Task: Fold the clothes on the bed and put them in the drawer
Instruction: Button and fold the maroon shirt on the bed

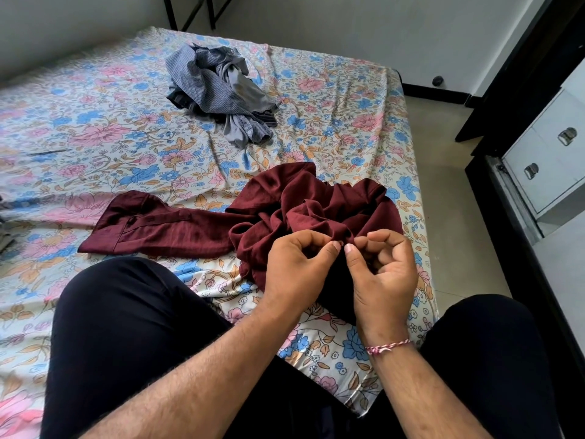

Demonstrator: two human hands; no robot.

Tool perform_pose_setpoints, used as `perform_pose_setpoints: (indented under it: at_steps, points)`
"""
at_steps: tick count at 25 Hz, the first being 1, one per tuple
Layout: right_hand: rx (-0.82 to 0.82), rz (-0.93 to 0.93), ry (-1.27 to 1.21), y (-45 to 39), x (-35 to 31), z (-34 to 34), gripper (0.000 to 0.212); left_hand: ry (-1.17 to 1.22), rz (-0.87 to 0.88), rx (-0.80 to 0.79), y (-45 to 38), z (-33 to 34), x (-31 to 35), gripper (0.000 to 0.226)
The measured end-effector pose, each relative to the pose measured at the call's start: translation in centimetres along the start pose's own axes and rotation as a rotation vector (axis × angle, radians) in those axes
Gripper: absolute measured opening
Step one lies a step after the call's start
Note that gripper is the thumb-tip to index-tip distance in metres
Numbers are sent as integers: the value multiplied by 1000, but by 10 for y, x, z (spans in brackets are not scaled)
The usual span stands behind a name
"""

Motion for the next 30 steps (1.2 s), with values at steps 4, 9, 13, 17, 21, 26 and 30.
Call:
perform_pose_setpoints:
  at_steps: [4, 9, 13, 17, 21, 26, 30]
  points:
    - [-35, 33, -69, -1, 2, 0, 38, -21, -8, -13, 0, 2, -2, 10]
    - [-86, 56, -109, -2, 6, 0, 40, 9, -40, -1, 0, 0, -2, 10]
    - [-136, 2, -37, -3, 4, 3, 41, 85, -108, 13, -1, -1, -4, 13]
    - [-144, -16, -17, -2, 5, 4, 43, 107, -147, -7, -1, 0, -4, 15]
    - [-151, 24, -55, -2, 7, 4, 43, 103, -140, -16, -2, 0, -4, 15]
    - [-126, 80, -36, -3, 14, 5, 46, -19, -67, 7, -3, 1, -4, 15]
    - [-133, 82, -53, -3, 15, 5, 46, -57, -32, 46, -5, -1, -6, 15]
Point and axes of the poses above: each hand's wrist, its own y-axis away from the middle knuckle, its own z-axis out of the palm, x = y × z, the point moved 4 cm from there along -y, towards the middle knuckle, and after that the axes turned 3 degrees about z, right-handed, at the moved point
